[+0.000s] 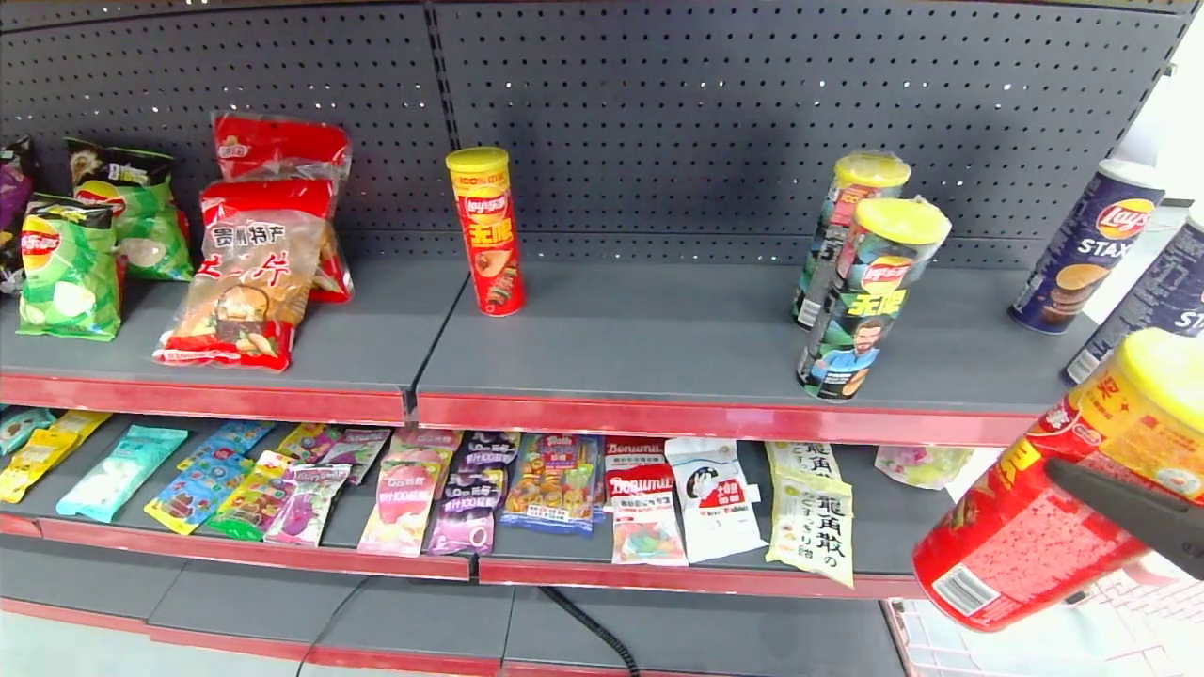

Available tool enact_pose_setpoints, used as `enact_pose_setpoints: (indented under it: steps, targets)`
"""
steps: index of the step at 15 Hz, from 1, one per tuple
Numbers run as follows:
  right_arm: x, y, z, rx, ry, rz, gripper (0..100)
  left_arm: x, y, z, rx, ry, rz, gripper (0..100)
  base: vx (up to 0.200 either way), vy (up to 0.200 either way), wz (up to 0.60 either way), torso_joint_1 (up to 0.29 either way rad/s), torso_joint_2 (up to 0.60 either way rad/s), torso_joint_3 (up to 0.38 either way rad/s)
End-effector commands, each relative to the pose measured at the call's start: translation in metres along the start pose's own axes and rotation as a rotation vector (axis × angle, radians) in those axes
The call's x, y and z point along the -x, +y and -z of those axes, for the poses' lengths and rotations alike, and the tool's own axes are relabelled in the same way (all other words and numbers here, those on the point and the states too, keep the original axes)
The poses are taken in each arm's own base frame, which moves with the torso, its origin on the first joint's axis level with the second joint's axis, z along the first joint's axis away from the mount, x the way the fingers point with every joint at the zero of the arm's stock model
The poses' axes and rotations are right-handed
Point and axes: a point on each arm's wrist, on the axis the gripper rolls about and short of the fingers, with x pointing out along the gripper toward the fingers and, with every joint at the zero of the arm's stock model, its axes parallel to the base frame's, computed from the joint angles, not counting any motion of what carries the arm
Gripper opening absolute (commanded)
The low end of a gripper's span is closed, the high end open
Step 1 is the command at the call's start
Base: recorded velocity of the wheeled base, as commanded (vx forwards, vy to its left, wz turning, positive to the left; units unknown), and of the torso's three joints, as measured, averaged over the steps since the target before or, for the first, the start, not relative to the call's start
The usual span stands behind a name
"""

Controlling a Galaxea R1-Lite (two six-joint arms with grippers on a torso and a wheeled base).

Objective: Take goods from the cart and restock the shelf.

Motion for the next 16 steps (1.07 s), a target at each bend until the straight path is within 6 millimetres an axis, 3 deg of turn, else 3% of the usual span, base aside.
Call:
enact_pose_setpoints:
  steps: [1, 6, 12, 16]
  targets:
    - [0.0004, 0.0002, 0.0019, -0.001, 0.004, -0.001, 0, -0.0003, 0.0000, 0.0001, 0.000, 0.002, 0.000, 100, 0.000, 0.200, 0.00, 0.002, 0.00, 0.007]
    - [0.0004, 0.0003, 0.0027, -0.003, 0.007, -0.001, 0, -0.0005, 0.0000, 0.0000, -0.002, 0.004, 0.001, 100, 0.000, 0.200, 0.00, 0.001, 0.00, 0.001]
    - [0.0005, 0.0003, 0.0045, -0.005, 0.013, -0.001, 0, -0.0003, -0.0003, 0.0011, -0.011, 0.005, 0.004, 100, 0.000, 0.000, 0.00, 0.000, 0.00, 0.000]
    - [0.0008, 0.0005, 0.0048, -0.005, 0.013, -0.001, 0, -0.0007, -0.0003, 0.0006, -0.012, 0.006, 0.004, 100, 0.000, 0.200, 0.00, -0.005, 0.01, 0.004]
